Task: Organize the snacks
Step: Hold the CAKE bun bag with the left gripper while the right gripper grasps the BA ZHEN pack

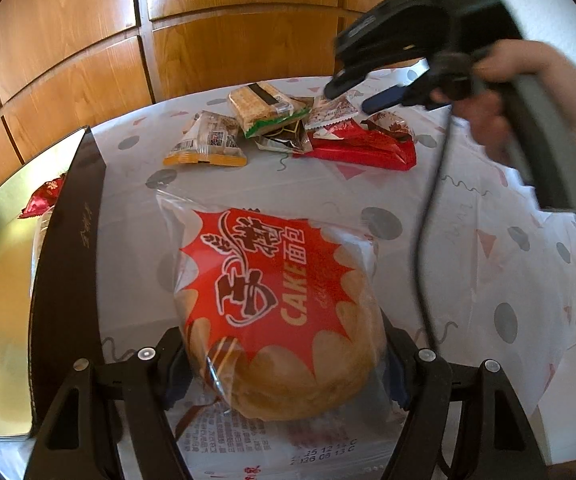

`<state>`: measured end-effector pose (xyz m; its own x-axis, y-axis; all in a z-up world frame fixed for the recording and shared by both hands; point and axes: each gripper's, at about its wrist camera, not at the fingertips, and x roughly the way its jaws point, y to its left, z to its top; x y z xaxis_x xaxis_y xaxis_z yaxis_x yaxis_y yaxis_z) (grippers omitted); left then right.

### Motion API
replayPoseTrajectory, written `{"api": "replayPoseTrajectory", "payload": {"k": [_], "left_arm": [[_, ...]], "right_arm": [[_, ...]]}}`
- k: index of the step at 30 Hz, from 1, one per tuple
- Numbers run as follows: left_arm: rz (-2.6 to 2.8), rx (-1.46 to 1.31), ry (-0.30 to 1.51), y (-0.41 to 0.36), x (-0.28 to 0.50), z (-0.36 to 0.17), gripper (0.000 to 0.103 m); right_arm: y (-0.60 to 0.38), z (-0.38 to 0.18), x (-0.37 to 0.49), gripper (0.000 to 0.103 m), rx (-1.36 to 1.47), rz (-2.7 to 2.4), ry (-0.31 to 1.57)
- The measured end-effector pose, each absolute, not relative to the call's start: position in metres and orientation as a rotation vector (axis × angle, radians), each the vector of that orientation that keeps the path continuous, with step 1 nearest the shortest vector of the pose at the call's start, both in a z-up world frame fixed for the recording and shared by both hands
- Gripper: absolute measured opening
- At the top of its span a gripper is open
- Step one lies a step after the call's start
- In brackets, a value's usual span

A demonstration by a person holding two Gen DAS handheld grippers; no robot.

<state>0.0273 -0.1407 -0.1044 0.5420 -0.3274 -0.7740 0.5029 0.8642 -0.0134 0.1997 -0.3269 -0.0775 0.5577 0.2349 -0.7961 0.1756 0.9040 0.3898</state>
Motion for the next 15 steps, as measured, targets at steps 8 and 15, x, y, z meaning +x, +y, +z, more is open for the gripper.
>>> {"api": "replayPoseTrajectory", "payload": {"k": [8,15], "left_arm": [[-0.499,0.220,0.865,-0.141,0.026,-0.104,0.076],[-0.495,0.212,0.868,-0.140,0.027,-0.104,0.075]], "right_arm": [[-0.338,-0.051,0.148,0.012,0.509,0.082,0.881],[-0.378,-0.065,0.070,0.013,0.623,0.090,0.911]]}}
